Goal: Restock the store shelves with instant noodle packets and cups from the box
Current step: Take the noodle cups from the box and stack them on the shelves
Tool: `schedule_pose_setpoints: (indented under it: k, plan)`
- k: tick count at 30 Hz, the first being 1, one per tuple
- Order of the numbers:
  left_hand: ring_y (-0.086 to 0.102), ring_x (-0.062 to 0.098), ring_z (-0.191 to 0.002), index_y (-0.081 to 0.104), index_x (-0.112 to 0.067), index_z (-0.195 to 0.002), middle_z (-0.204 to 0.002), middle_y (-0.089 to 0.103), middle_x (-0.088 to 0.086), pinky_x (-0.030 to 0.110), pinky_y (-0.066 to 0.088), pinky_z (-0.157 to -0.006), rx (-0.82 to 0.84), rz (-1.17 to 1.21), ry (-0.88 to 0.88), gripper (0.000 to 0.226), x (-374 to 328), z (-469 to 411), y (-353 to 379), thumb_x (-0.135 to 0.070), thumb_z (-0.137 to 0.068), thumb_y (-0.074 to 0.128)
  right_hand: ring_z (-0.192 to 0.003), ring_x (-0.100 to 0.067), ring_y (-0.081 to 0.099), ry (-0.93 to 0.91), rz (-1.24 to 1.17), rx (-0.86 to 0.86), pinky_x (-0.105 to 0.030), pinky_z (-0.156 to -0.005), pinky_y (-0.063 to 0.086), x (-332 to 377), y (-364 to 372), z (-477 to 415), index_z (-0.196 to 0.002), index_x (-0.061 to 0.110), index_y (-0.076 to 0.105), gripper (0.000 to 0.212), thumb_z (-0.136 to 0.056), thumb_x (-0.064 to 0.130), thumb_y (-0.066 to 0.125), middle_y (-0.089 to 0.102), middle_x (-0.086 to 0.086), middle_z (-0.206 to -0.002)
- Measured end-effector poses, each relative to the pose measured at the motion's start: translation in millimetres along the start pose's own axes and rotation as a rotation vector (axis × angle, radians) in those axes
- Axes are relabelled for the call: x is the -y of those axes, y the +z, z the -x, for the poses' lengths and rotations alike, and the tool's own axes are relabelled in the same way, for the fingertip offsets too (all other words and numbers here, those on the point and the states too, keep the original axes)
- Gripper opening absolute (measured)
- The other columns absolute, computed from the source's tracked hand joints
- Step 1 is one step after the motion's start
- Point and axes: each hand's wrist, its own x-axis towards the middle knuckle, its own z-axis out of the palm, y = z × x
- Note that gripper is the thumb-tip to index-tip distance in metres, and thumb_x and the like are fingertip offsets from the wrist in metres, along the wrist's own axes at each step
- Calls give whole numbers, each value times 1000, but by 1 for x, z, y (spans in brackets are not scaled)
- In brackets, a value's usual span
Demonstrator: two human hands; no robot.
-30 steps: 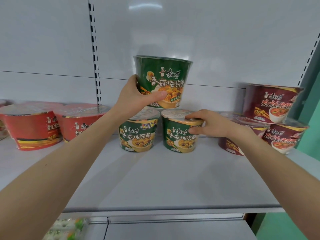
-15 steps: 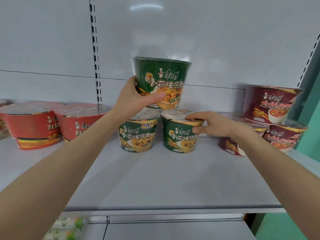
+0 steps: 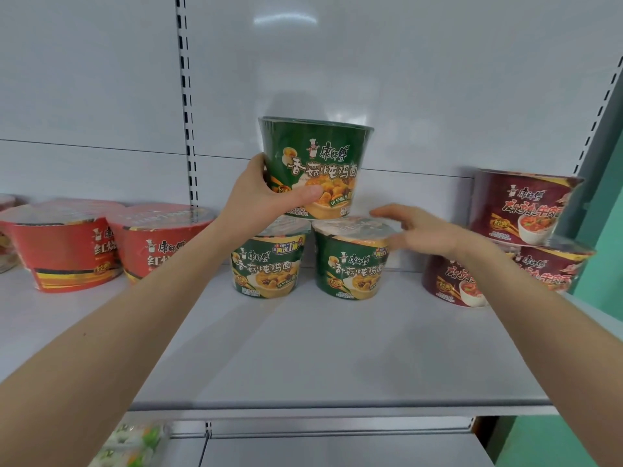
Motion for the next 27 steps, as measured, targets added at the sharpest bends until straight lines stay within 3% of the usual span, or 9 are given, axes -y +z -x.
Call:
schedule_pose_setpoints:
  k: [4,9,14,17,19,21,24,25,27]
  plan:
    - [53,-7,-85,43,-18,-122,-101,56,-15,8,41,-67,9,16,-4,64,-2,5,0,-37,-70,75,-116,-15,53,-146,-382,-390,-26,-99,41,32,-26,4,-125,19,51,40,-87,8,57,55,-7,-127]
    - [59,1,-91,46,-23,-111,-98,60,-16,17,46,-75,97,116,-38,59,-5,9,-1,-44,-62,72,-119,-12,51,-234,-393,-241,-31,-96,43,70,-38,3,-116,37,50,30,-88,36,57,54,3,-127]
    - [62,6,-95,50,-32,-99,-101,64,-13,25,49,-84,176,101,-62,53,-5,6,-8,-53,-55,72,-86,-9,67,-275,-565,-191,-27,-80,54,74,-34,-1,-100,27,60,16,-84,22,61,70,5,-90]
    - [57,7,-107,46,-25,-122,-118,60,-11,28,45,-96,110,-52,-41,69,-9,11,-9,-56,-66,71,-79,-9,68,-287,-618,-274,-25,-71,55,71,-32,-3,-100,21,59,18,-83,18,63,71,5,-85]
    - [49,14,-122,35,-15,-139,-137,49,1,27,37,-100,-32,-242,3,78,-8,26,-7,-51,-77,66,-89,-14,66,-263,-606,-328,-30,-77,54,66,-31,-7,-105,19,57,25,-81,20,66,67,-2,-97]
    - [50,16,-121,42,-11,-136,-133,53,5,31,41,-99,-123,-426,167,66,-3,52,-2,-49,-84,59,-98,-20,63,-237,-605,-364,-37,-86,54,62,-29,-9,-104,20,57,29,-78,24,69,63,-8,-107]
    - [63,21,-98,61,-12,-112,-105,68,3,30,50,-77,107,-581,310,51,17,89,7,-51,-83,48,-99,-22,61,-223,-614,-367,-41,-91,52,57,-24,-14,-103,20,56,24,-82,16,66,61,-9,-110]
    - [61,23,-101,59,-14,-115,-110,66,2,28,48,-79,274,-649,249,52,23,98,11,-54,-84,48,-98,-22,60,-219,-619,-362,-41,-91,52,56,-21,-16,-102,20,55,23,-83,15,66,60,-9,-111]
    - [49,21,-122,46,-17,-131,-134,51,1,30,40,-98,621,-782,71,71,38,110,16,-69,-83,37,-98,-22,60,-211,-641,-351,-40,-92,52,54,-15,-20,-99,23,55,21,-83,13,66,59,-8,-111]
